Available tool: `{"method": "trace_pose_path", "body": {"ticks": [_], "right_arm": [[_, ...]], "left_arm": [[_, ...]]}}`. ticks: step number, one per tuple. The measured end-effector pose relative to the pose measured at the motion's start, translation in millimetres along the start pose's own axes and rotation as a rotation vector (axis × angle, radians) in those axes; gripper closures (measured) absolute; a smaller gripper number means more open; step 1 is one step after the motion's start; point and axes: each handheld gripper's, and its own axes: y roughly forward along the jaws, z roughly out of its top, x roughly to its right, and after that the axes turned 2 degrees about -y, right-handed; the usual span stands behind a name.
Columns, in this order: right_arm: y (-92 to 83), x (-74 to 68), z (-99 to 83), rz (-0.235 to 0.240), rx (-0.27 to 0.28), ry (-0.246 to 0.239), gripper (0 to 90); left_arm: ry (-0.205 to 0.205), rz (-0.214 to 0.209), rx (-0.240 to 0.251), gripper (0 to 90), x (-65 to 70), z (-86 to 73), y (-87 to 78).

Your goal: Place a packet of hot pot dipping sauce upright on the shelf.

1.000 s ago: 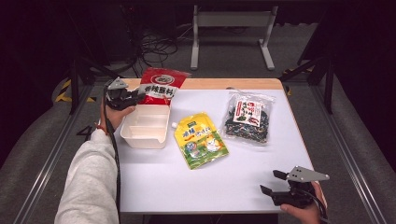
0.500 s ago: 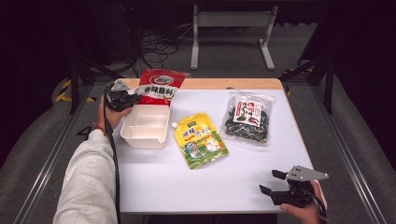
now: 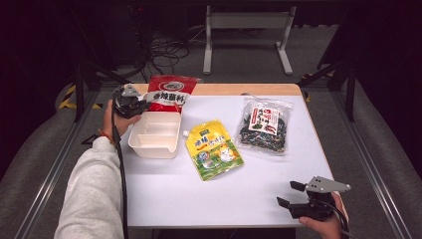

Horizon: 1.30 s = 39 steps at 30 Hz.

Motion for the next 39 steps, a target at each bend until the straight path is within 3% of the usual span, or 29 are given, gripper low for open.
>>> {"method": "trace_pose_path", "body": {"ticks": [1,5,8,10,13,16,18,19,20,23,27,32,34,37,39], "right_arm": [[-0.4,0.4,0.1,-0.005,0.002,0.0,23.4],[-1.9,4.0,0.3,-0.033,0.008,0.004,23.9],[-2.0,11.8,0.6,-0.057,0.021,0.031,26.3],[-2.0,17.8,2.8,-0.069,0.034,0.047,29.7],[0.8,29.8,7.3,-0.086,0.053,0.07,35.8],[7.0,42.8,11.4,-0.1,0.057,0.098,41.5],[11.5,51.1,15.0,-0.114,0.058,0.109,44.5],[11.5,51.1,15.0,-0.114,0.058,0.109,44.5],[15.9,59.1,20.0,-0.125,0.059,0.112,45.3],[21.2,67.6,24.6,-0.13,0.069,0.126,45.5],[35.5,82.1,35.5,-0.144,0.078,0.112,47.5],[50.3,89.3,45.1,-0.122,0.059,0.076,55.1],[55.0,90.4,47.2,-0.128,0.042,0.067,57.8],[60.1,91.8,48.5,-0.11,0.036,0.07,62.4],[63.3,91.6,49.6,-0.102,0.027,0.068,64.7]], "left_arm": [[-0.019,-0.013,0.017,75.1,-0.4,-0.6,-2.3],[-0.047,0.007,0.082,67.9,0.9,0.3,-16.8],[-0.071,0.002,0.168,60.2,10.5,3.2,-40.6],[-0.064,0.009,0.199,57.4,20.4,2.9,-55.1],[-0.022,0.011,0.219,51.6,39.4,-1.3,-74.8],[-0.008,-0.01,0.248,48.9,57.2,-10.5,-92.2],[-0.004,-0.017,0.249,46.4,69.5,-20.5,-101.6],[-0.004,-0.017,0.249,45.1,69.5,-20.5,-101.6],[0.01,-0.014,0.244,43.6,82.1,-32.4,-109.8],[-0.004,-0.029,0.242,39.6,93.0,-45.6,-118.0],[-0.011,-0.038,0.231,36.3,117.4,-76.8,-133.4],[0.003,-0.089,0.163,33.2,148.8,-105.1,-134.5],[0.007,-0.089,0.147,32.5,159.5,-115.2,-134.7],[0.018,-0.066,0.124,30.1,169.3,-127.2,-136.3],[0.0,-0.081,0.109,28.2,169.7,-132.7,-136.4]]}}
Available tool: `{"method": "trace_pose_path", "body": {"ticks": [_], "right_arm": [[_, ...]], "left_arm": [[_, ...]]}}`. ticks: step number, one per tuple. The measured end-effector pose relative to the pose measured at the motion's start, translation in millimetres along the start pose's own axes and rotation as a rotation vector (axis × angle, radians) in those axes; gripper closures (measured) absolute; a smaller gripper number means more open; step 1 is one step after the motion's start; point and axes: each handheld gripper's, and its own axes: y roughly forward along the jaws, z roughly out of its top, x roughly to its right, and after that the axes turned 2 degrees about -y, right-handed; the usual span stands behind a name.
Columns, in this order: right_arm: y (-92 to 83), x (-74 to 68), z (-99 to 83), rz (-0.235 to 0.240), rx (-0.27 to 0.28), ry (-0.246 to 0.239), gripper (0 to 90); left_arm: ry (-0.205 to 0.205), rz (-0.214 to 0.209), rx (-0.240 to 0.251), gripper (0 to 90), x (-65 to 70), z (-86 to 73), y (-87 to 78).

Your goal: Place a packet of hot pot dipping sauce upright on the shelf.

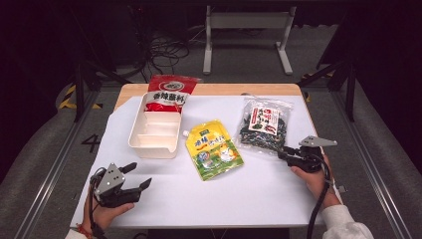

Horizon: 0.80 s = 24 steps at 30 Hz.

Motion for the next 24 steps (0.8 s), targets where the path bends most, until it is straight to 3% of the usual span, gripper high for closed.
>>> {"method": "trace_pose_path", "body": {"ticks": [3,9,14,24], "right_arm": [[2.8,1.8,1.0,0.015,-0.003,-0.003,72.5],[5.5,-1.1,1.6,0.061,-0.018,-0.03,89.0],[5.0,-4.4,0.5,0.104,-0.014,-0.054,90.0],[1.9,-9.5,-0.5,0.117,-0.028,-0.06,90.0]], "left_arm": [[-0.006,0.006,-0.008,27.3,-3.2,-1.7,3.1],[-0.004,-0.041,-0.055,26.6,-3.9,-3.0,19.4],[0.025,-0.074,-0.075,26.4,1.8,0.1,28.7],[0.034,-0.108,-0.084,26.1,-0.1,0.6,38.2]]}}
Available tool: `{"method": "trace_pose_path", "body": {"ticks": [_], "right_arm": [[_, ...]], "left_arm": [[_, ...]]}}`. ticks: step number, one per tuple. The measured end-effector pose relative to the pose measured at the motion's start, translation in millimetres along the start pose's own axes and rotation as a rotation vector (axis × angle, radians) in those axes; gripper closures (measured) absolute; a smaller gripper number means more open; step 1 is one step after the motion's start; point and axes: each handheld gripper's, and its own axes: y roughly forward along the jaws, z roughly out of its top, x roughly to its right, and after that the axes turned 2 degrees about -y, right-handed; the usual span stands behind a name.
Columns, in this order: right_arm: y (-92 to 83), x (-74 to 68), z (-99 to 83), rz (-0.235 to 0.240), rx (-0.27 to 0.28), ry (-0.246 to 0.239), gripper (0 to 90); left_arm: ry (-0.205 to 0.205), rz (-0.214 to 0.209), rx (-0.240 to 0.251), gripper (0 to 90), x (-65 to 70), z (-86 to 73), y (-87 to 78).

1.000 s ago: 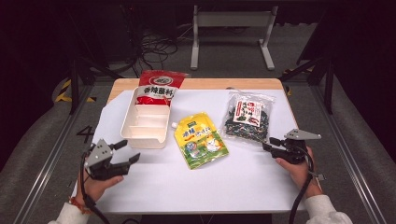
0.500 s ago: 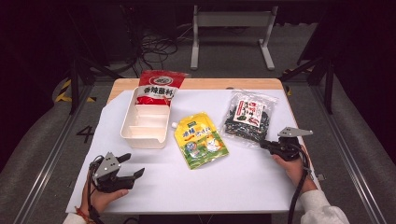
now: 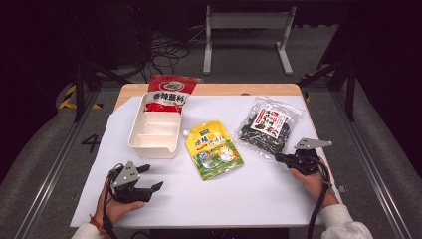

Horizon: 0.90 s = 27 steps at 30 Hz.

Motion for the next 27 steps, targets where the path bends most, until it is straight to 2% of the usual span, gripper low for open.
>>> {"method": "trace_pose_path", "body": {"ticks": [5,10,17,21,23,27], "right_arm": [[-4.0,-7.6,-3.4,0.021,-0.008,0.006,90.0],[-13.5,-17.6,-10.3,0.052,-0.036,-0.007,90.0],[-33.1,-26.7,-21.6,0.029,-0.086,-0.04,90.0],[-45.5,-28.9,-32.9,0.024,-0.093,-0.03,90.0],[-52.6,-32.3,-40.5,0.025,-0.089,-0.014,90.0],[-66.9,-39.9,-49.6,0.015,-0.093,-0.029,90.0]], "left_arm": [[-0.008,-0.019,0.005,26.1,0.2,0.5,-1.1],[0.011,-0.041,0.004,26.0,4.2,2.1,-0.6],[0.017,-0.094,0.01,25.4,11.2,8.8,4.7],[0.008,-0.138,0.01,23.0,14.0,14.4,8.9],[0.016,-0.162,0.013,23.2,18.4,19.7,11.9],[0.043,-0.186,0.004,21.9,25.5,29.2,20.1]]}}
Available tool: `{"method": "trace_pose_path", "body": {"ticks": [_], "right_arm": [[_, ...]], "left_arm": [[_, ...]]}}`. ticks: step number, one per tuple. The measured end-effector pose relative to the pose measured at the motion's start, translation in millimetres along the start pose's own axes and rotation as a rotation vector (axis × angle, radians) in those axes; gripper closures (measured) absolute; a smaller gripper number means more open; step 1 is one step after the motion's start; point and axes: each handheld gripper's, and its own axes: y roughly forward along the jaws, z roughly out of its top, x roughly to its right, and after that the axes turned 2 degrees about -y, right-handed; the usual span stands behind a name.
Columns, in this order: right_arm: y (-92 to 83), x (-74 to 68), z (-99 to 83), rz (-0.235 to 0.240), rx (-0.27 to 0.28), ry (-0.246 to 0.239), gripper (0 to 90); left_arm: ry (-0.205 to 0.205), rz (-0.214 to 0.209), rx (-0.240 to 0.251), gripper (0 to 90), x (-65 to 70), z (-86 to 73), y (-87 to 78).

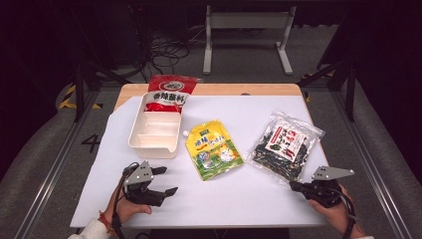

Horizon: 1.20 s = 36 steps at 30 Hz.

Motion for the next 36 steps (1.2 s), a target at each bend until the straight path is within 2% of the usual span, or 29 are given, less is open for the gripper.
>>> {"method": "trace_pose_path", "body": {"ticks": [2,3,4,6,7,8,9,10,12,13,19,24,28,29,32,33,35,36], "right_arm": [[-5.2,0.8,-2.0,-0.018,0.01,0.004,87.4],[-7.4,2.4,-2.0,-0.026,0.019,0.02,80.7],[-10.5,3.9,-1.0,-0.066,0.025,0.042,75.0],[-17.7,7.0,1.1,-0.075,0.07,0.077,69.6],[-21.8,10.9,5.4,-0.122,0.098,0.116,55.8],[-22.1,15.3,8.6,-0.17,0.107,0.168,45.8],[-20.4,22.4,10.8,-0.191,0.118,0.218,41.6],[-20.4,22.4,10.8,-0.191,0.118,0.218,41.6],[-10.6,39.6,12.4,-0.229,0.125,0.312,35.5],[-3.2,48.8,12.1,-0.223,0.111,0.35,32.8],[19.9,72.5,18.1,-0.224,0.092,0.421,24.5],[28.3,83.4,21.9,-0.174,0.086,0.46,20.7],[30.6,87.1,24.3,-0.149,0.079,0.458,20.3],[32.2,86.2,26.2,-0.139,0.077,0.447,25.0],[35.3,83.1,27.5,-0.068,0.076,0.42,35.9],[35.9,81.0,26.7,-0.022,0.082,0.432,41.1],[38.0,78.9,24.4,0.047,0.09,0.447,46.0],[39.5,76.2,25.0,0.063,0.088,0.433,48.4]], "left_arm": [[0.009,-0.011,-0.003,20.4,1.5,3.5,4.4],[0.022,-0.015,-0.009,20.4,2.6,5.5,7.3],[0.028,-0.021,-0.013,20.4,3.6,6.6,9.6],[0.033,-0.03,-0.022,20.3,4.0,9.9,14.2],[0.031,-0.035,-0.021,20.2,3.2,11.9,16.9],[0.026,-0.044,-0.021,20.1,1.9,14.0,19.5],[0.024,-0.051,-0.022,19.7,0.6,16.5,22.6],[0.024,-0.051,-0.022,19.4,0.6,16.5,22.6],[0.022,-0.068,-0.028,19.3,-1.7,23.5,30.9],[0.023,-0.076,-0.03,19.3,-2.6,26.1,33.3],[0.023,-0.12,-0.023,17.7,-8.6,50.2,54.7],[0.045,-0.149,-0.028,17.0,-7.1,64.1,70.0],[0.051,-0.173,-0.026,16.8,-4.7,68.7,77.2],[0.045,-0.18,-0.028,16.8,-4.2,68.9,78.7],[0.051,-0.188,-0.042,16.6,-2.1,68.7,82.0],[0.05,-0.192,-0.045,16.4,-1.4,68.3,82.4],[0.055,-0.197,-0.052,16.4,-0.1,67.3,82.4],[0.052,-0.199,-0.051,16.4,0.0,67.0,82.5]]}}
